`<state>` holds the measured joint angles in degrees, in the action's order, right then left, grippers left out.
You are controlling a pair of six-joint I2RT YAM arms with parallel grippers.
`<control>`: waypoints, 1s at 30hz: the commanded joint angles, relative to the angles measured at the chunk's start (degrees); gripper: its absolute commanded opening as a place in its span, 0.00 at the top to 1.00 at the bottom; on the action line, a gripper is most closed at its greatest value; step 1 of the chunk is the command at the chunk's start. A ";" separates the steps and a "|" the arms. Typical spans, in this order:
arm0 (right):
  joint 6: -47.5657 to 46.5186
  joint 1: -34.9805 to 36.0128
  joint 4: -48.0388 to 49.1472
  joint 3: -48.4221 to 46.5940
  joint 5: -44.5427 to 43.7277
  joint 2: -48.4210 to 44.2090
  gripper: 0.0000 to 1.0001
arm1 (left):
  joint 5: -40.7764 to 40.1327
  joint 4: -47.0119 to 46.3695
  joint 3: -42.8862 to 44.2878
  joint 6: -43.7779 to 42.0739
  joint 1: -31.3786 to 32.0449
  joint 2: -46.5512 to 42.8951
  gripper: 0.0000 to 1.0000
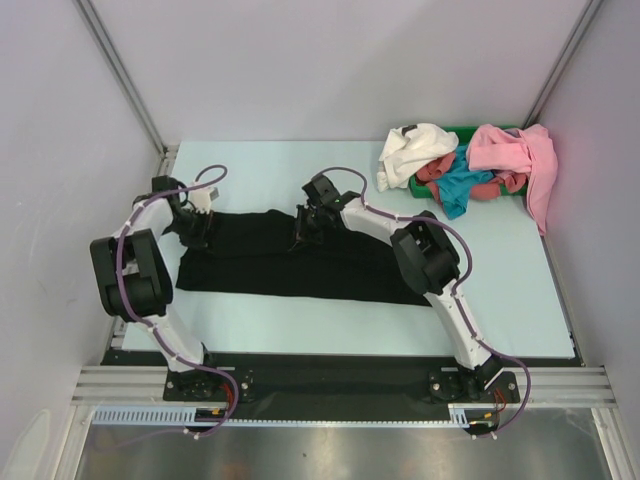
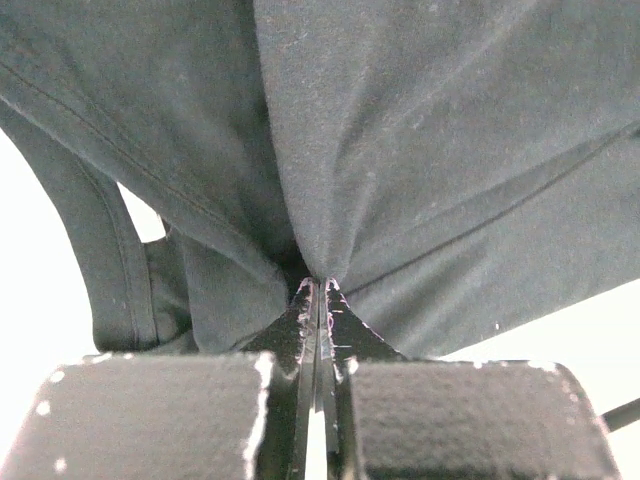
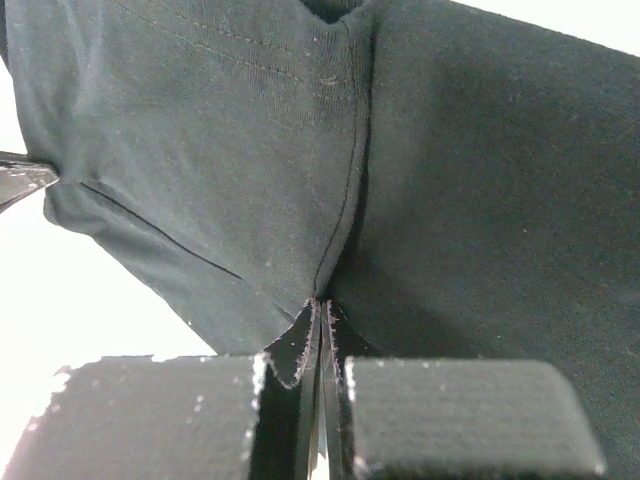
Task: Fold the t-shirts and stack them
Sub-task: Fold the tshirt
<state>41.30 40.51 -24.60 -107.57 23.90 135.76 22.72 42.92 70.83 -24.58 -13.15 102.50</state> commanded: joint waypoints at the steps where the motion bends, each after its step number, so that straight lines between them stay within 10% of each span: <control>1: -1.66 0.18 -1.84 0.60 0.88 -5.14 1.00 | 3.38 3.48 1.42 -3.63 -1.96 -3.79 1.00; 24: -8.78 1.85 -10.38 2.80 0.45 -4.54 0.99 | -0.31 2.17 -5.00 -10.67 -3.82 -1.96 0.99; 28: -8.17 1.15 -10.55 2.28 -1.04 -5.51 0.65 | -0.14 3.40 -1.41 -10.23 -3.82 -0.72 0.51; 30: -8.25 0.36 -10.73 2.71 -2.71 -7.96 0.60 | 1.09 4.10 -0.08 -10.49 -3.82 -1.33 0.45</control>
<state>33.41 42.11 -33.76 -103.59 23.57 131.09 22.61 46.46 66.83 -33.69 -16.51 101.97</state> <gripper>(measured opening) 0.376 0.526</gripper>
